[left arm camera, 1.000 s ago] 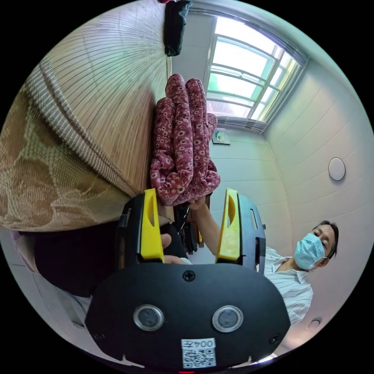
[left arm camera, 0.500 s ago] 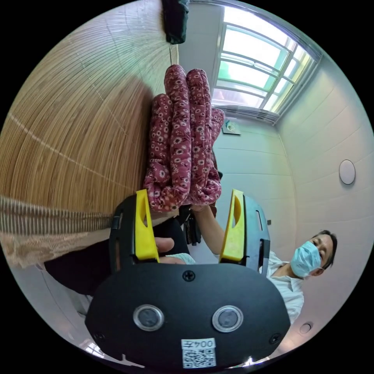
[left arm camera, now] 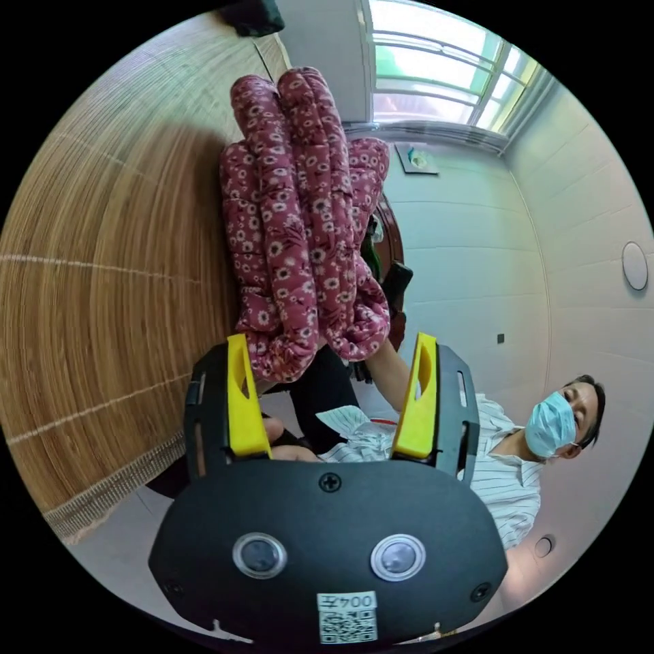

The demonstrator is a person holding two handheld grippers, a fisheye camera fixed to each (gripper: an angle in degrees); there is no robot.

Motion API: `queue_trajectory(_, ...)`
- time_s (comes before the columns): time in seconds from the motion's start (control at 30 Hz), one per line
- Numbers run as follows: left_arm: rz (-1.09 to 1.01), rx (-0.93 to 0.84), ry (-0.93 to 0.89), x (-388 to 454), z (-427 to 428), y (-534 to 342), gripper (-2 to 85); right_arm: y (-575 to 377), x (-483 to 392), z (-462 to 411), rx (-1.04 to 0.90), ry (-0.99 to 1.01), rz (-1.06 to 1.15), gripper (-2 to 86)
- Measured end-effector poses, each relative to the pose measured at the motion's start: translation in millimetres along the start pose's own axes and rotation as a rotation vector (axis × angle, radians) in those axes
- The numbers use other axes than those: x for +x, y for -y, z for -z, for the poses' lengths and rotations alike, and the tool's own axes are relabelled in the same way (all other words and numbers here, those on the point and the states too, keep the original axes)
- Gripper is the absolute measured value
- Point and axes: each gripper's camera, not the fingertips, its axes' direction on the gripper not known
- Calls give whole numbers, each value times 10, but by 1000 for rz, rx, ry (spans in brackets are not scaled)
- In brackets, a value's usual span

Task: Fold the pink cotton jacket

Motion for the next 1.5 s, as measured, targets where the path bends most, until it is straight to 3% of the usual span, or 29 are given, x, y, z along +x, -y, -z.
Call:
queue_trajectory(0.13,109,19,-34,-151,-153,68,273,-36,-124,57,46,43,45,-8)
queue_trajectory(0.23,76,34,-19,-5,-346,84,288,-81,-244,100,36,124,128,-8)
queue_trajectory(0.4,15,-22,49,364,-833,192,334,-67,-458,-171,-80,-121,199,-8)
queue_trajectory(0.53,-39,-155,253,835,-1428,339,372,3,-537,-323,-135,-237,205,-8)
queue_trajectory(0.6,-23,-192,390,928,-1682,380,346,48,-431,-275,-130,-197,148,-8)
queue_trajectory(0.67,40,-178,558,948,-1860,385,245,80,-290,-134,-107,-137,99,-6)
queue_trajectory(0.83,74,-119,511,1036,-2149,328,198,35,34,537,28,2,-10,13)
queue_trajectory(0.93,95,-84,491,1082,-2326,257,185,-156,515,1224,193,29,-158,98)
queue_trajectory(1.03,105,-49,459,1119,-2514,178,177,-313,1267,1672,208,118,-352,144)
queue_trajectory(1.13,117,-36,440,1180,-2698,139,173,-372,1885,1830,152,199,-463,176)
queue_trajectory(1.5,199,-52,425,1532,-3424,94,156,352,2980,1458,-267,538,-373,241)
